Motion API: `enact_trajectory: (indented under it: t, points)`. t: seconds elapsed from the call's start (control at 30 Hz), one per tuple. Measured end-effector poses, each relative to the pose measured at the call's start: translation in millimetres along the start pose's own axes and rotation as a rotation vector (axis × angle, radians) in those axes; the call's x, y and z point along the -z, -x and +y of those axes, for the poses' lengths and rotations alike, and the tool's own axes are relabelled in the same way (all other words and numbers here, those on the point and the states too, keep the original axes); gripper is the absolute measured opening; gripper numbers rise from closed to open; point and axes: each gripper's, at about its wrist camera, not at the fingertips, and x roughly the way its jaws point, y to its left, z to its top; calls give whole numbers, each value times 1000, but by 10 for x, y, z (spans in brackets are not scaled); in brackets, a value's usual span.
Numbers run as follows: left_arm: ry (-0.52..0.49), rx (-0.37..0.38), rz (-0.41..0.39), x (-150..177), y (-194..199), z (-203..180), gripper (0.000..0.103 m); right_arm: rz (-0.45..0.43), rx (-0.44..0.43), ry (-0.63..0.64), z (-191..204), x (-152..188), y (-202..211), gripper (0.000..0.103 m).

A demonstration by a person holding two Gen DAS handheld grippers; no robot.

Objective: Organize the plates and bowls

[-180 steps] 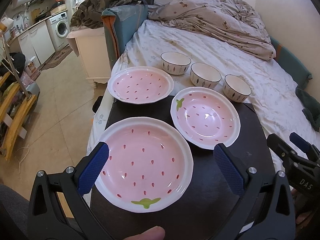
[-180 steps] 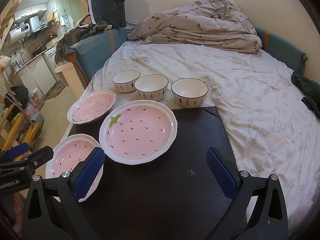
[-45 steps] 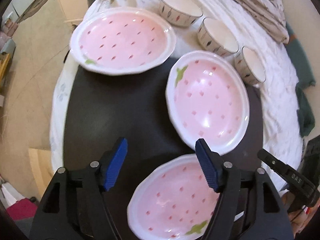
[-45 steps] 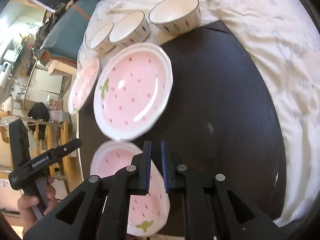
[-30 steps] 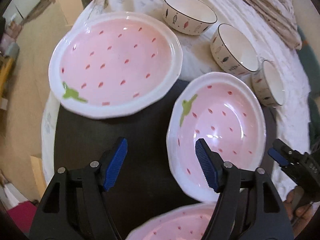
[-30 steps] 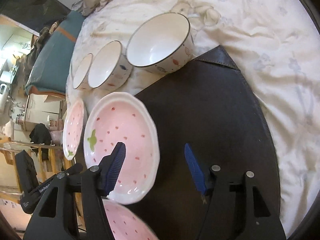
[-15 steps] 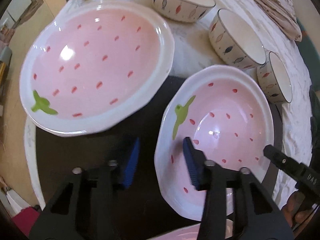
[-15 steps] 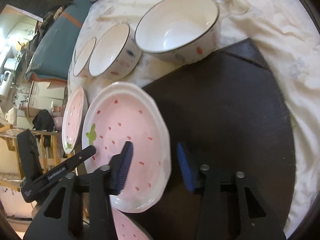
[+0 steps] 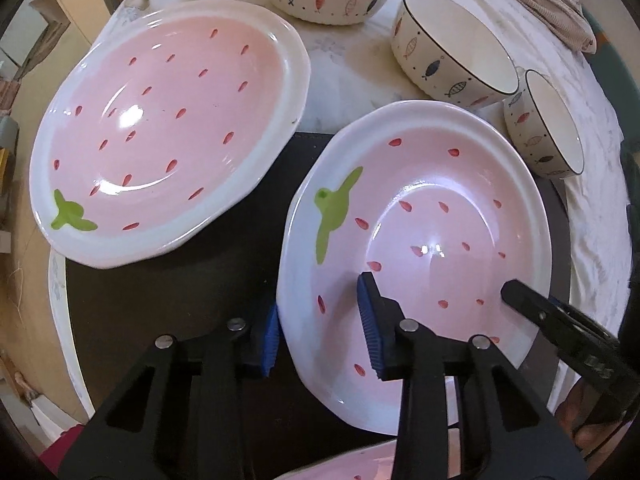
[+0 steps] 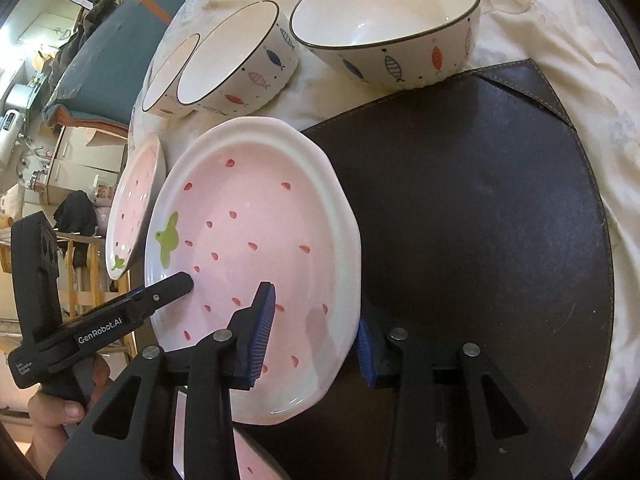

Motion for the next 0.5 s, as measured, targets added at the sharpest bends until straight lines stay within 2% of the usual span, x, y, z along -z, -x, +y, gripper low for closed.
enact_trajectory:
  t: [0.03, 0.1, 0.2, 0.33, 0.5]
  points:
    - [-6, -8, -1, -2, 8, -35, 29, -10, 27, 22, 22, 9, 15, 30]
    - [-21, -10, -25, 7, 118, -92, 24, -45, 110, 76, 72, 30, 31, 23]
    - [-54, -5, -66, -20, 275, -168, 22, -53, 71, 33, -9, 17, 108, 21]
    - [-40, 25, -69, 4, 343, -195, 22, -101, 39, 40, 20, 10, 291, 21]
    - [-56, 28, -69, 55, 393, -183, 22, -114, 47, 36, 27, 55, 352, 21]
